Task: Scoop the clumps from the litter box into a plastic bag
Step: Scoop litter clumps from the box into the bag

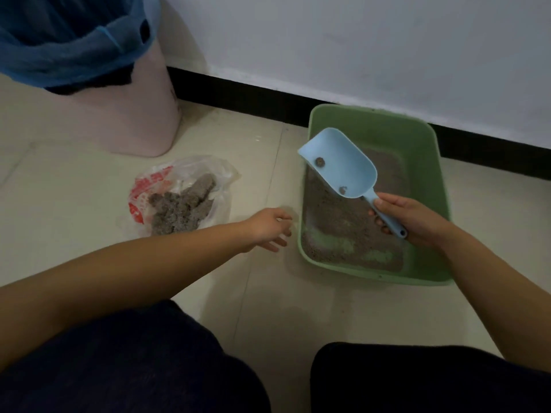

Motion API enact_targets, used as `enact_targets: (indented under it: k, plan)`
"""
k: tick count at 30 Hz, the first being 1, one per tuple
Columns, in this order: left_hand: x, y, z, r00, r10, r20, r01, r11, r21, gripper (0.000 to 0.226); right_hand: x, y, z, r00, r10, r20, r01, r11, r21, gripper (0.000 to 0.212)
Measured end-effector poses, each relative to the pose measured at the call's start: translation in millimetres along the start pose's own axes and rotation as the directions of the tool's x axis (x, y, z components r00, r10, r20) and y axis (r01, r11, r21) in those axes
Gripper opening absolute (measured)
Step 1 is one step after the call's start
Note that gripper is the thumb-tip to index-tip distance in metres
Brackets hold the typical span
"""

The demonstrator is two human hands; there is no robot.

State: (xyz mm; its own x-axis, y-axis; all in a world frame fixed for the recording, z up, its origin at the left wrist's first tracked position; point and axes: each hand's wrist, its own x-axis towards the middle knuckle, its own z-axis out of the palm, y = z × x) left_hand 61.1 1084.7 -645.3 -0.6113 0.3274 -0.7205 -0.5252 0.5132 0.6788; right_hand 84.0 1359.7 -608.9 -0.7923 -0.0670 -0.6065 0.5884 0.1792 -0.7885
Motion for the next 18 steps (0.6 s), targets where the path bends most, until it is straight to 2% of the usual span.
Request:
enact_targets:
  k: [2,4,6,7,9,10,12,13,15,17,18]
  plan:
    - [-10.1,-9.2,-24.7,0.992,0.089,-0.084,-0.080,0.992,0.102,0.024,0.4,-16.2,17.3,0.999,-0.029,0.034,0.030,0.999,-0.025,0.050]
    - [-22.0,-22.4,-59.8,0.954,0.205,-0.217,-0.130,0.941,0.313,0.028,2.5,-32.2,39.4,0.995,-0.056,0.083,0.061,0.997,-0.057,0.057]
    - [-33.8,-42.3,-101.3,0.876,0.329,-0.352,-0.071,0.811,0.581,0.028,7.8,-46.7,63.1,0.984,-0.082,0.155,0.099,0.990,-0.102,0.058]
    - [-38.9,-53.9,-122.1,0.828,0.377,-0.416,-0.017,0.757,0.654,0.025,11.5,-53.9,75.1,0.978,-0.090,0.187,0.117,0.983,-0.139,0.052]
    - [-46.6,-78.9,-159.4,0.711,0.427,-0.558,0.094,0.728,0.679,0.020,20.3,-68.6,99.7,0.969,-0.087,0.233,0.143,0.962,-0.235,0.030]
    - [-48.9,-90.7,-174.0,0.663,0.403,-0.631,0.163,0.745,0.647,0.025,25.8,-74.7,111.4,0.967,-0.084,0.241,0.154,0.945,-0.289,0.027]
    - [-50.9,-111.0,-194.1,0.622,0.229,-0.749,0.293,0.818,0.494,0.046,35.5,-86.8,134.7,0.963,-0.075,0.260,0.181,0.893,-0.413,0.029]
    - [-49.7,-119.6,-200.2,0.633,0.097,-0.768,0.321,0.870,0.374,0.056,39.7,-92.9,146.7,0.960,-0.067,0.271,0.194,0.859,-0.475,0.029]
    - [-47.0,-131.2,-201.4,0.690,-0.159,-0.706,0.294,0.953,0.072,0.070,49.2,-104.8,169.1,0.953,-0.055,0.297,0.230,0.771,-0.594,0.025]
    - [-44.0,-136.9,-194.4,0.751,-0.288,-0.595,0.219,0.958,-0.187,0.063,61.2,-116.4,190.7,0.943,-0.025,0.333,0.264,0.667,-0.697,0.022]
    - [-43.0,-137.3,-191.0,0.772,-0.293,-0.564,0.193,0.953,-0.232,0.052,67.5,-121.8,201.3,0.939,-0.004,0.344,0.275,0.609,-0.744,0.022]
